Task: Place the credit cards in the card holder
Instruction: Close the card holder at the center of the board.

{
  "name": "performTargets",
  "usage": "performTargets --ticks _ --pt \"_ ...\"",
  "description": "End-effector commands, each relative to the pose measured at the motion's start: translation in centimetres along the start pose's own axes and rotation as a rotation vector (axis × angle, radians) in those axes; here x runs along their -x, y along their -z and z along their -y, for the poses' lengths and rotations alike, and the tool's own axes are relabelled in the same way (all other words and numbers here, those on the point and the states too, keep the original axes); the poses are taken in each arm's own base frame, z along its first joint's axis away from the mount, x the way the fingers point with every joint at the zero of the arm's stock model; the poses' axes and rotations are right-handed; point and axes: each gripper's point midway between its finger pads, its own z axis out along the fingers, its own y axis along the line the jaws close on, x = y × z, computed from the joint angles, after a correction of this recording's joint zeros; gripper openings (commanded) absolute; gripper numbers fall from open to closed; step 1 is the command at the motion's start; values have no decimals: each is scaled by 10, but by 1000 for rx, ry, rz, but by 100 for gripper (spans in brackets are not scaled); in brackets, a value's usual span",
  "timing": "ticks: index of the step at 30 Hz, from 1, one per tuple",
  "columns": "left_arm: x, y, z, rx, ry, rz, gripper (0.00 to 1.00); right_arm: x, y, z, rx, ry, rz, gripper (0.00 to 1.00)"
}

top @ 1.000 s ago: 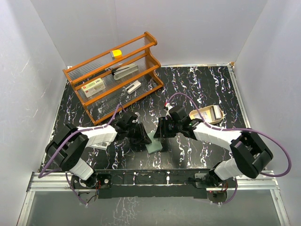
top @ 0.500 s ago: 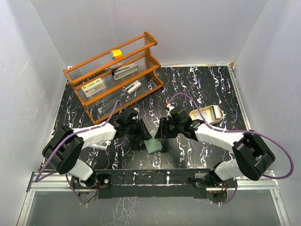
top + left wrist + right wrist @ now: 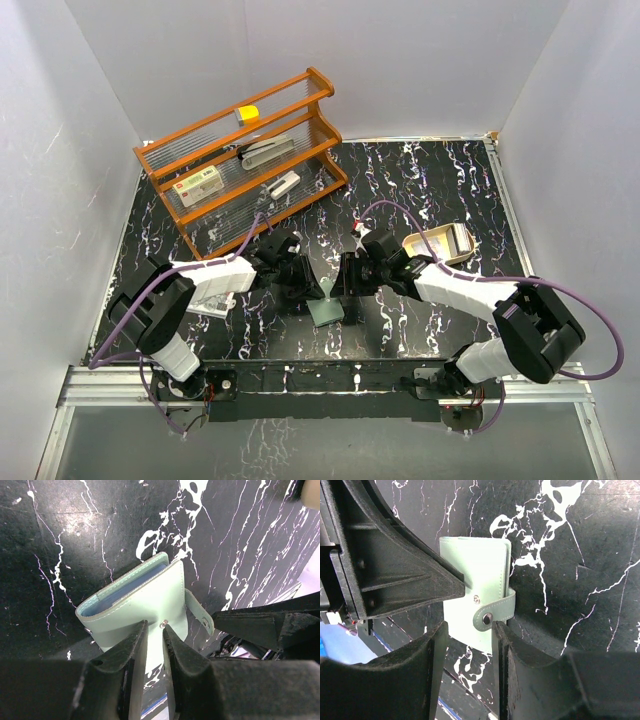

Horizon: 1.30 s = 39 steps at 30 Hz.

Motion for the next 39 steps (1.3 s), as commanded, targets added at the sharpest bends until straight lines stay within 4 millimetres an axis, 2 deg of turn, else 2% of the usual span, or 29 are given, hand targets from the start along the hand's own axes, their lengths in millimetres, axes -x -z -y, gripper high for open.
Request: performTargets --ticks 1,19,30,39 --pt "-14 4 -28 110 -3 -38 19 13 -1 -12 54 15 41 38" --pt "-17 3 -24 56 40 -22 17 1 -16 -16 118 -20 -20 36" --pt "-14 8 -19 47 26 -11 15 21 8 -8 6 37 55 19" --pt "-18 7 -25 47 51 -14 15 23 8 -10 26 15 62 20"
